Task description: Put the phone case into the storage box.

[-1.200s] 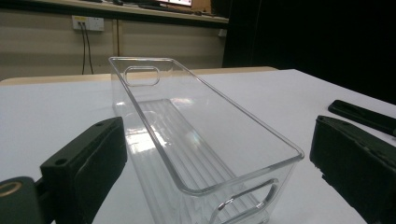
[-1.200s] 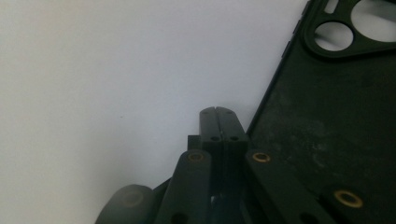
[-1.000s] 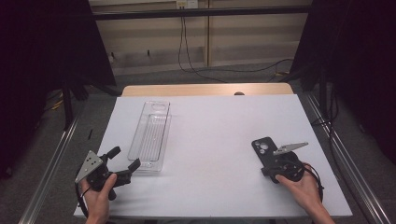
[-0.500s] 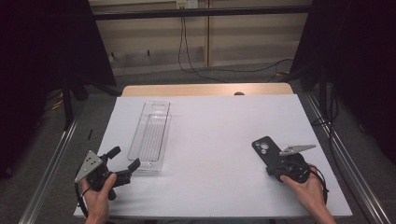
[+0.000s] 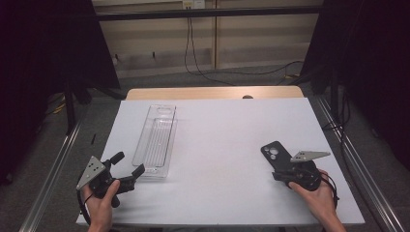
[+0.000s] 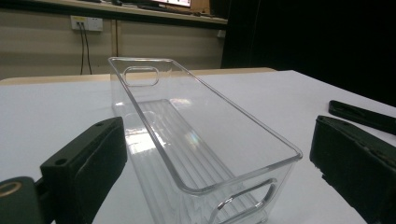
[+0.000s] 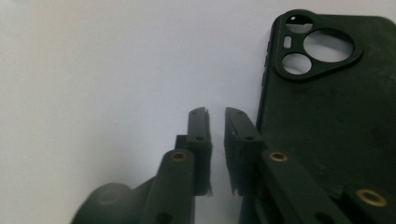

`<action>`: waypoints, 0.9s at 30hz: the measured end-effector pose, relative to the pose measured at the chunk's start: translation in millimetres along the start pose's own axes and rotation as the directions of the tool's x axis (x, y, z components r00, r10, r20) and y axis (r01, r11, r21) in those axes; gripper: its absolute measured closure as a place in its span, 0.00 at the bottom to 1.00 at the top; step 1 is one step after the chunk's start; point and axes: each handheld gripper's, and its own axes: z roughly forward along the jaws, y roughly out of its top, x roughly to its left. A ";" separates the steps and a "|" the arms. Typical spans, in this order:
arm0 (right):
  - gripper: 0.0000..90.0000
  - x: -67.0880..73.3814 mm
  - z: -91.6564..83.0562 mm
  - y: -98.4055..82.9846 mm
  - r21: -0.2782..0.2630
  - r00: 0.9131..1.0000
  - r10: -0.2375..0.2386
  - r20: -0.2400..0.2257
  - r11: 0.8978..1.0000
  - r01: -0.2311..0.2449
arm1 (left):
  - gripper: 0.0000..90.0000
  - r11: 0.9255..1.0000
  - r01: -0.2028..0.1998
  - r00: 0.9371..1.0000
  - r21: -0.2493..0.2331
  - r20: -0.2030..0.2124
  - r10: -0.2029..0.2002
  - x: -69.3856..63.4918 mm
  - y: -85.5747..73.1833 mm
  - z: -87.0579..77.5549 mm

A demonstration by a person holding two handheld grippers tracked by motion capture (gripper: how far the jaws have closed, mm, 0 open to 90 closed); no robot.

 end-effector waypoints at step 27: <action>0.10 -7.7 -14.9 13.8 -0.074 0.996 0.072 0.046 0.995 -0.069 | 0.04 1.000 -0.009 1.000 0.020 -0.010 0.010 -0.3 -1.2 2.2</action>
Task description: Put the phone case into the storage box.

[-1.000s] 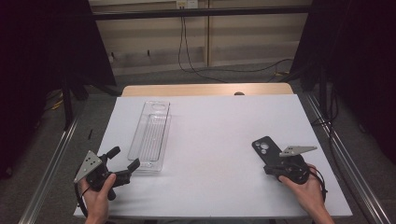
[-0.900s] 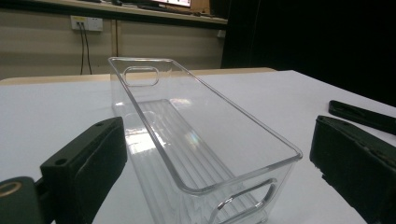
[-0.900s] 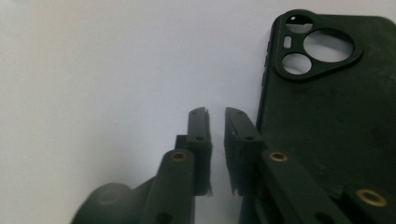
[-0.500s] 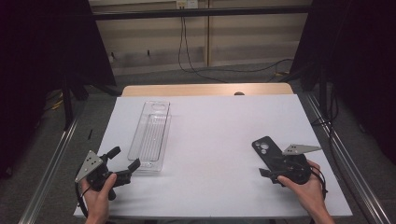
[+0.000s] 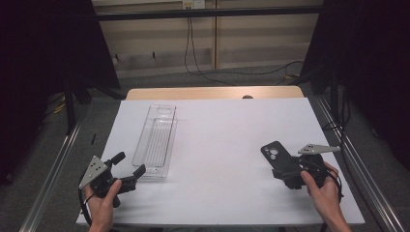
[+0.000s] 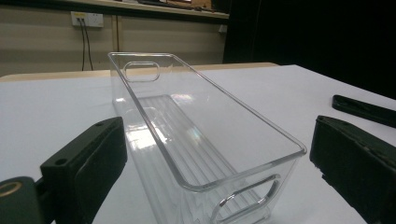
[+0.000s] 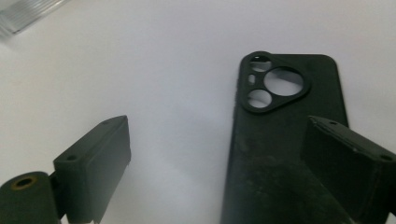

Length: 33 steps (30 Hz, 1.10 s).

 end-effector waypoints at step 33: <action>0.06 -38.9 34.5 26.8 0.308 0.991 -0.001 0.135 0.950 -0.041 | 0.04 1.000 0.000 1.000 0.009 0.005 0.000 0.4 -0.2 2.2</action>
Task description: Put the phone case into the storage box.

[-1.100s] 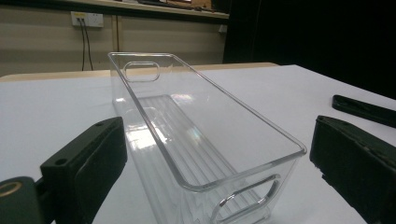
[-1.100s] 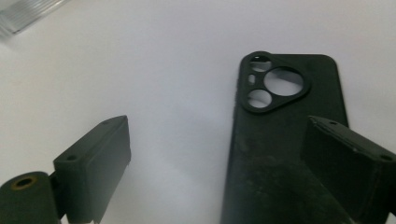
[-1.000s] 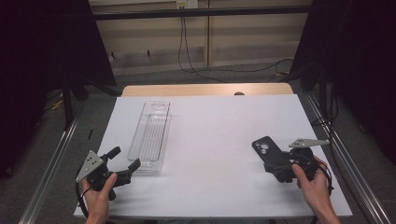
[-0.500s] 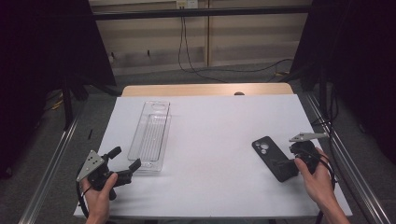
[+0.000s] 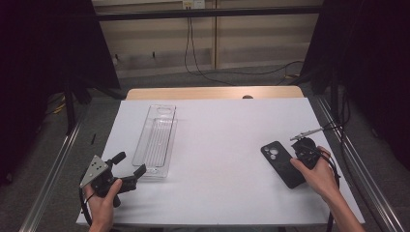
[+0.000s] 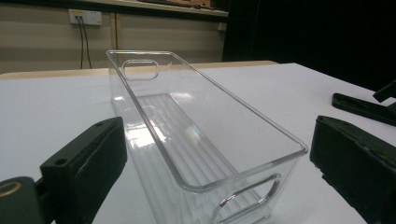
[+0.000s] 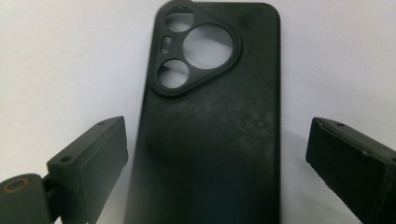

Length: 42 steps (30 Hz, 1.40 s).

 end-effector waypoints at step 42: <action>0.11 12.2 17.3 8.8 0.133 0.995 -0.095 0.030 0.987 0.090 | 0.04 1.000 0.007 1.000 -0.017 0.007 -0.007 0.3 1.0 -2.2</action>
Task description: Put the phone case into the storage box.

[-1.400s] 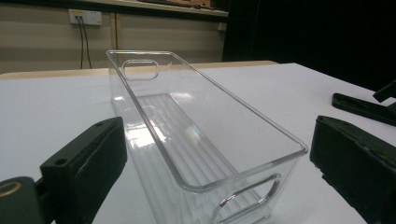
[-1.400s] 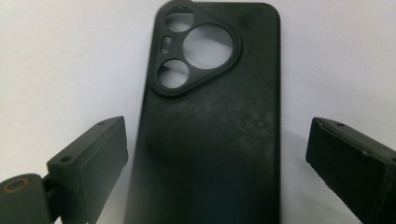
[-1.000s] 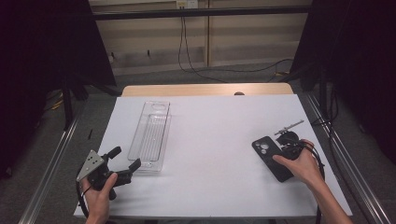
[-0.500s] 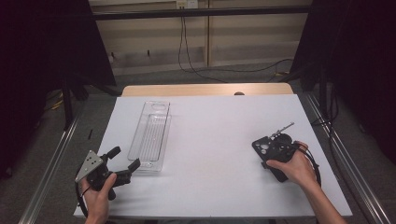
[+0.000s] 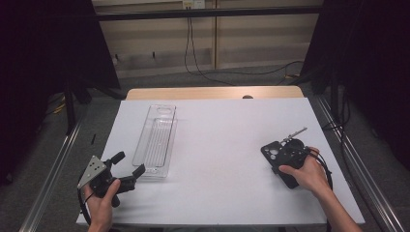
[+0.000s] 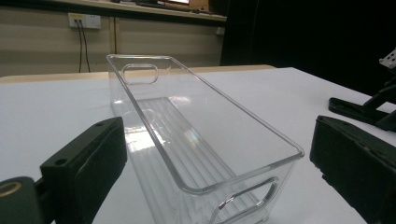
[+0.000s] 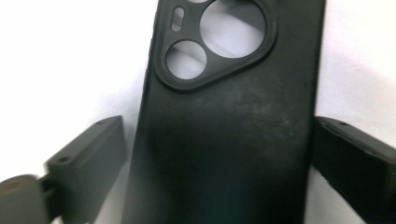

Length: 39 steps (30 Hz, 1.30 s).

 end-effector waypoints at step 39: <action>0.17 -7.9 -32.9 -7.9 -0.326 0.999 0.000 -0.032 0.945 -0.011 | 0.04 1.000 -0.007 1.000 0.008 0.005 0.007 0.1 -0.4 -0.2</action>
